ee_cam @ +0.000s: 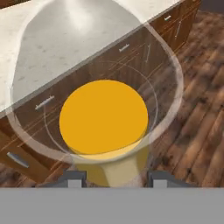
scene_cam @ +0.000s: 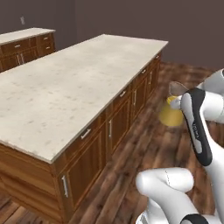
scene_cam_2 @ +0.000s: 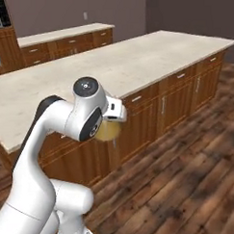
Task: Place the pitcher and cup on the dining counter for serving.
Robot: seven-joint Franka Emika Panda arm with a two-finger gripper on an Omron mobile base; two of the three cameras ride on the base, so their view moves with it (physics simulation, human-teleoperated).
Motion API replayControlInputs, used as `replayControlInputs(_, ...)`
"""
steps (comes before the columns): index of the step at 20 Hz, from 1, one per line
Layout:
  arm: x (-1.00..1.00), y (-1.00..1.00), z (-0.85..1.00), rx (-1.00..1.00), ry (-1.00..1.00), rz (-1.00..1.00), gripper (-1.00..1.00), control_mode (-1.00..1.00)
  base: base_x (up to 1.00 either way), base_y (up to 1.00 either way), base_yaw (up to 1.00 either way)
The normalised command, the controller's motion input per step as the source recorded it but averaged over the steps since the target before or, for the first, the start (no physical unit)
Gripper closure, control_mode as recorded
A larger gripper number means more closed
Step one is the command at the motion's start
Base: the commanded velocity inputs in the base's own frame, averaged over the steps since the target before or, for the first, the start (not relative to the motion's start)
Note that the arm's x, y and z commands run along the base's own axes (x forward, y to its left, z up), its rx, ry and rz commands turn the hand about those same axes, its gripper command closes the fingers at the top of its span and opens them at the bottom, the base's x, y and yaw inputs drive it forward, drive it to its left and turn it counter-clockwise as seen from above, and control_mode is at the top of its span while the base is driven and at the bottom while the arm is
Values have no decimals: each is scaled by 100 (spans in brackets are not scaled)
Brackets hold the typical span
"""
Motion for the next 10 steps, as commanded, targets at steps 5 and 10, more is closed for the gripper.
replayControlInputs(5,0,0,0,0,0,0,100,100,100,-46,44)
replayControlInputs(10,0,0,0,0,0,0,100,100,100,-74,35)
